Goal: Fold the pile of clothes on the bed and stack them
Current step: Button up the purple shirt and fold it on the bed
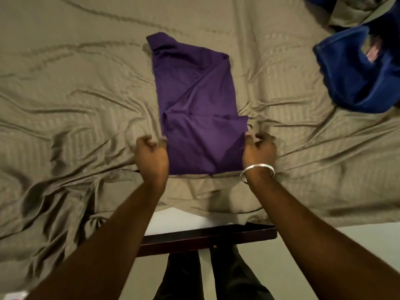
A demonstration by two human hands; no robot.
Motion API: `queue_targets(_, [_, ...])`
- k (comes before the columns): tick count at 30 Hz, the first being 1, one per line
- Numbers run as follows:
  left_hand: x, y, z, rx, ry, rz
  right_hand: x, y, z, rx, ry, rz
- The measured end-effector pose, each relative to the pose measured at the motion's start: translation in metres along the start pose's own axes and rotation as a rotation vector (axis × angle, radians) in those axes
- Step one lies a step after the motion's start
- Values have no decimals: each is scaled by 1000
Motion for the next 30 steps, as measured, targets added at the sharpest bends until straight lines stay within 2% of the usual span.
queue_targets(1, [-15, -6, 4, -42, -2, -74, 3, -4, 1, 4, 52, 111])
queue_targets(3, [-40, -19, 12, -176, 25, -147, 11, -24, 6, -134, 76, 121])
queue_targets(5, [-43, -25, 15, -235, -50, -208, 9, -37, 9, -176, 178, 155])
queue_targets(8, [-28, -20, 10, -144, -191, -248, -12, -36, 16, -38, 459, 339])
queue_targets(11, [-19, -26, 2, -127, -239, -400, -27, -37, 13, 1, 545, 215])
queue_targets(13, [-22, -25, 1, -88, -182, -292, -27, -37, 6, -4, 461, 73])
queue_targets(16, [-31, -15, 6, 42, -36, -33, -20, -41, -4, -12, 311, 28])
queue_targets(18, [-34, -19, 10, 37, 85, -37, -17, -48, -7, -64, 252, 34])
queue_targets(21, [-34, -27, 6, -60, 194, -107, -3, -45, -8, -121, 24, -20])
queue_targets(27, [-23, -7, 15, -340, 182, -254, 3, -16, 20, -267, 5, 33])
queue_targets(30, [-38, 22, 37, -411, 278, -186, 32, 3, 43, -328, -133, 42])
Point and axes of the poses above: each hand's wrist, its own z-axis away from the middle knuckle, its own y-axis out of the back of the hand, x = y × z, the point moved 8 cm from there along -z, towards the middle knuckle
